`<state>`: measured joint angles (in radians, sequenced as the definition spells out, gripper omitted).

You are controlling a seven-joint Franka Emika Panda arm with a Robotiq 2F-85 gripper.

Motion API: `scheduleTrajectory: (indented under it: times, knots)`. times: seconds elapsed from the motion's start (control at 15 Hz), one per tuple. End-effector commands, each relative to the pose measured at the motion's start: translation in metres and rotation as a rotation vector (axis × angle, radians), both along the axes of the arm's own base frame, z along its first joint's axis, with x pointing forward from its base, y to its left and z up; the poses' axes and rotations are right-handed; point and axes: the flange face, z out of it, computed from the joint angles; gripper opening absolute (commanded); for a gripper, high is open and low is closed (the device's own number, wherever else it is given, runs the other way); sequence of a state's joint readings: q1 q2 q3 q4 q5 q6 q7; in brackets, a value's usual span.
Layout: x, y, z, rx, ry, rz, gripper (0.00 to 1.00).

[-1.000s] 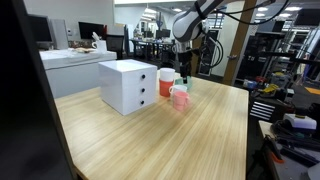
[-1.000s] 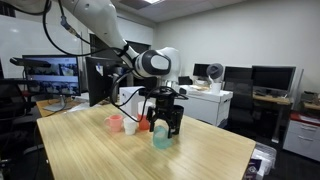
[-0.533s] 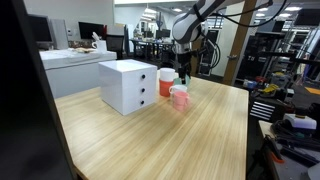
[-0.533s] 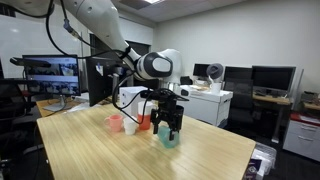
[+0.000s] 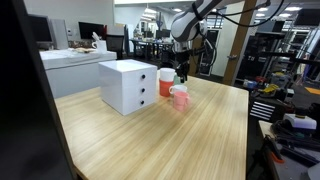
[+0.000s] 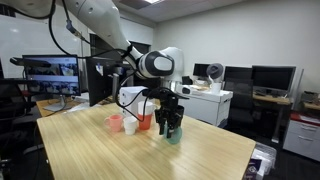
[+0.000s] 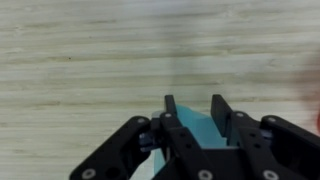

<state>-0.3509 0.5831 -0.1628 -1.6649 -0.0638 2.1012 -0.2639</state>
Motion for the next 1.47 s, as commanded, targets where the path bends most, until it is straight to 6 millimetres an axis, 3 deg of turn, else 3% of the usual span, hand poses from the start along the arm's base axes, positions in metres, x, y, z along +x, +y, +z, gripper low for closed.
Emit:
scheduleTrajectory:
  times: [0.0,0.07,0.2,0.6,0.67,0.73,0.93,1.4]
  knots:
    - [0.004,-0.009,0.012,-0.002,-0.051,-0.040,0.11]
    - [0.004,-0.012,0.016,-0.006,-0.059,-0.043,0.04]
    - [0.004,-0.017,0.024,-0.013,-0.073,-0.049,0.00]
    - [-0.001,-0.025,0.051,-0.024,-0.107,-0.051,0.00]
    - [-0.001,-0.026,0.057,-0.029,-0.111,-0.047,0.06]
    - [0.000,-0.029,0.061,-0.035,-0.121,-0.055,0.29]
    - [0.002,-0.036,0.070,-0.061,-0.137,-0.063,0.39]
    - [0.000,-0.061,0.067,-0.147,-0.155,-0.055,0.84]
